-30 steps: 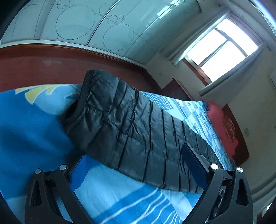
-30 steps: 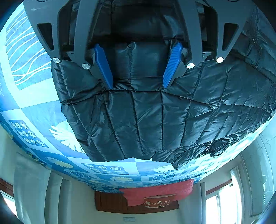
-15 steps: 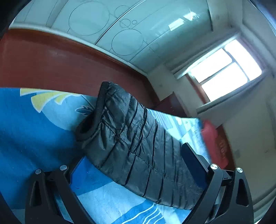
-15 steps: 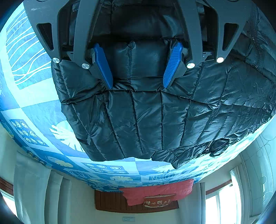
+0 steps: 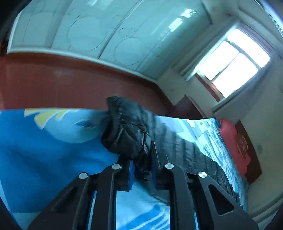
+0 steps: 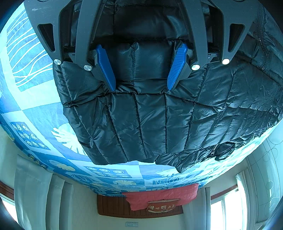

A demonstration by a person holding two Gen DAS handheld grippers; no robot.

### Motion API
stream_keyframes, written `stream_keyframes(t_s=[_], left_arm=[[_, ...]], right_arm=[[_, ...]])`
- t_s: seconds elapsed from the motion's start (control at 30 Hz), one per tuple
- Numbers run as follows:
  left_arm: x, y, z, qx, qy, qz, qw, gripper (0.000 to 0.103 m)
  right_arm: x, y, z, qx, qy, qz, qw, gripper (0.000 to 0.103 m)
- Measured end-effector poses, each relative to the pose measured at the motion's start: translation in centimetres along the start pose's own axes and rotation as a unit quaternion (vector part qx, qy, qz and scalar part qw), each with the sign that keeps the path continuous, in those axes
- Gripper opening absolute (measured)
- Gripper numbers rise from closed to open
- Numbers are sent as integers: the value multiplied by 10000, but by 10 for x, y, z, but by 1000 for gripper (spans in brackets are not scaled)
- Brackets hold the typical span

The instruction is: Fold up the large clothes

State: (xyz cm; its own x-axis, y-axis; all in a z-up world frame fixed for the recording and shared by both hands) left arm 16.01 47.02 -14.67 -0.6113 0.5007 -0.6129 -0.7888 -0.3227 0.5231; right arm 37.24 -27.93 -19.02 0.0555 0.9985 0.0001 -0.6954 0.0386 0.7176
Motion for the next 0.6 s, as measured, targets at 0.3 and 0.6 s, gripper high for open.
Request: stream_keyframes(t_s=[0.3, 0.6], left_arm=[[-126, 10, -43, 137, -1169, -912, 9889, 12], [-256, -2, -149, 947, -2079, -1748, 9577, 12]], right_arm=[[0, 0, 0, -8, -4, 11, 10000, 60], [0, 0, 3, -21, -16, 40, 10000, 61]])
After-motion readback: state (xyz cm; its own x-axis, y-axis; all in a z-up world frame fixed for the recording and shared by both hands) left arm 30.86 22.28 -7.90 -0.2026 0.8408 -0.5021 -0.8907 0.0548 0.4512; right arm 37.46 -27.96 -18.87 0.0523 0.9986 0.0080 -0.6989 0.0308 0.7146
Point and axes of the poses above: each gripper's, at about its wrist camera, not at the fingertips, and y roughly against the way its jaws point, x to its left, z to its top, the point moved 5 cm from there along -y, roughly the way its jaws point, and after that the axes turned 3 degrees about y, right-handed, at the moved point
